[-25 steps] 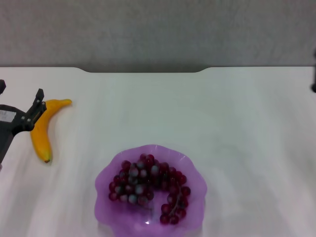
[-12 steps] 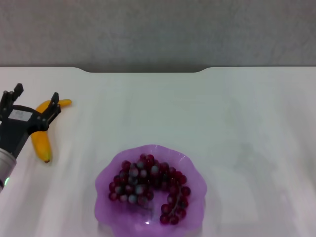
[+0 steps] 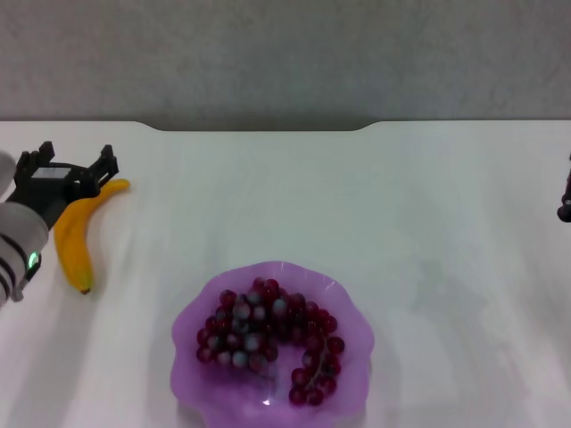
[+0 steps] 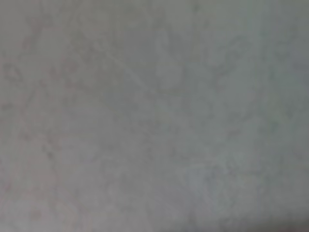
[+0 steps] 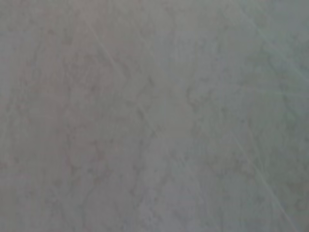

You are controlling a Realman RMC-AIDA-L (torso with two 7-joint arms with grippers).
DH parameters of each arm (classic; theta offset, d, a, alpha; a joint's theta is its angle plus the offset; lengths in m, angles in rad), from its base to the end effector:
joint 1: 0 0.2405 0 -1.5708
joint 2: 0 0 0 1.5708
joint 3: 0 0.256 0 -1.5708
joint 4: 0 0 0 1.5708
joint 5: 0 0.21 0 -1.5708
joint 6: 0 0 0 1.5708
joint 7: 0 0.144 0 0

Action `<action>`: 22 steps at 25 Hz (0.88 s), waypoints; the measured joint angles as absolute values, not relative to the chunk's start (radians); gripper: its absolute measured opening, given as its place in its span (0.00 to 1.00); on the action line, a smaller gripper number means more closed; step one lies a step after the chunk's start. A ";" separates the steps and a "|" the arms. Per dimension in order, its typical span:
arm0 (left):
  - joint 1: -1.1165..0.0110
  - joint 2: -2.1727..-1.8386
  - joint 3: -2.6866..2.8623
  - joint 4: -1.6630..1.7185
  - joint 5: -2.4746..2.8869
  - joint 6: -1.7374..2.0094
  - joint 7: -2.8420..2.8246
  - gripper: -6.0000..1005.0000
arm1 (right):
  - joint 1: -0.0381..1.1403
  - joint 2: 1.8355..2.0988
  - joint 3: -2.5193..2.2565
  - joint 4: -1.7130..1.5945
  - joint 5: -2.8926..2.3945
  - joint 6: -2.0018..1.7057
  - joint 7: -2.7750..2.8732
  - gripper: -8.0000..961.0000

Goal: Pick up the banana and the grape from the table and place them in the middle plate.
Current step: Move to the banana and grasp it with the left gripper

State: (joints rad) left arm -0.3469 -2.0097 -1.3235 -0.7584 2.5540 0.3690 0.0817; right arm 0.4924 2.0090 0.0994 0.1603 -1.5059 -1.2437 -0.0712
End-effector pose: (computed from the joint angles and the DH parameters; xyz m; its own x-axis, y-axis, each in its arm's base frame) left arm -0.2995 0.3923 0.0040 0.7139 0.2164 0.6660 0.6939 -0.0908 -0.7144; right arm 0.3348 0.3369 0.0072 0.8486 0.1003 -0.5194 -0.5088 -0.1137 -0.8533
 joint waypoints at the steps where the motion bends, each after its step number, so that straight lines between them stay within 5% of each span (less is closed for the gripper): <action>1: -0.343 -2.016 -1.364 -0.797 2.553 0.303 0.111 0.89 | 0.494 2.009 0.095 0.161 -1.506 -1.244 -0.070 0.01; 22: -0.445 -2.030 -1.815 -0.921 2.629 -0.456 0.276 0.88 | 0.497 2.008 0.078 0.187 -1.553 -1.255 -0.064 0.01</action>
State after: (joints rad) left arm -0.4453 -2.0303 -1.8148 -0.9211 2.6292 -0.4564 0.2760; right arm 0.4966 2.0079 0.0782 0.1866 -1.5535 -1.2551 -0.0644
